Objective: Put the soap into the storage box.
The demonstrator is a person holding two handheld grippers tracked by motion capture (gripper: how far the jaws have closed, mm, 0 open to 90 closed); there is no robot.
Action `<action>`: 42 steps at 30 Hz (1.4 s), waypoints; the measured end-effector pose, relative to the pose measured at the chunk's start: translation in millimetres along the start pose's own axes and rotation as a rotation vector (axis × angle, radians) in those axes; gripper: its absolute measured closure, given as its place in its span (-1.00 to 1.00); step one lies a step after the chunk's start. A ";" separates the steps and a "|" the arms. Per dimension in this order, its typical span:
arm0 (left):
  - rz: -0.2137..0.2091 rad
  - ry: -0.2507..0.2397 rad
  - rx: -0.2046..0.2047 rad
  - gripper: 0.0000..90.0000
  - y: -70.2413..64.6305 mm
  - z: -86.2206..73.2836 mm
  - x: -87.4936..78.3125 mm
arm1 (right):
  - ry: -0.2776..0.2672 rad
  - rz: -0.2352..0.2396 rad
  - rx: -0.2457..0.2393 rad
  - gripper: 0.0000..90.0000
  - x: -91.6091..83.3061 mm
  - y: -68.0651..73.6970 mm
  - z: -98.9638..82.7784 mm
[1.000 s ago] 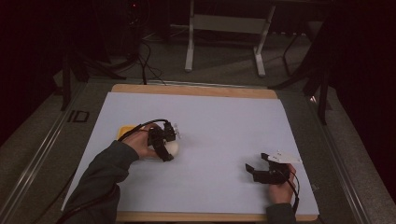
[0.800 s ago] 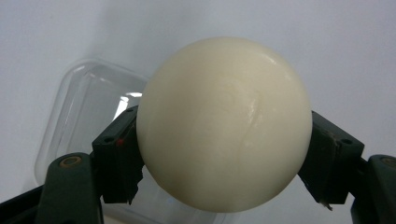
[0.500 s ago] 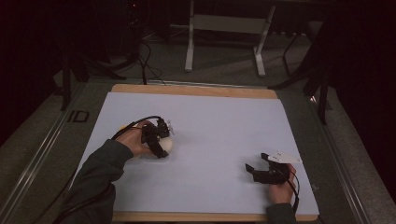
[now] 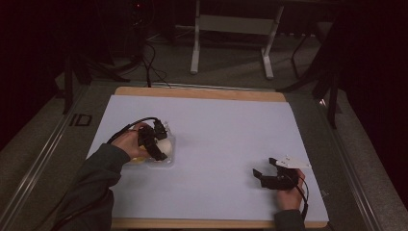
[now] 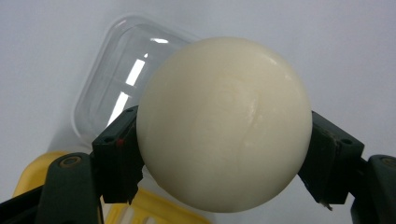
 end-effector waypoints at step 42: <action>0.038 -0.023 -0.131 -0.43 24.6 -48.8 -20.3 | 0.000 -0.001 0.001 -0.69 0.0 -0.3 0.0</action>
Point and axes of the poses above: each handheld gripper's, and its own axes: x roughly forward along the jaws, z roughly out of its top, y roughly to its left, the point moved 4 cm from there along x, roughly forward along the jaws, and after that the axes turned 3 degrees about -z, right-handed, at the moved point
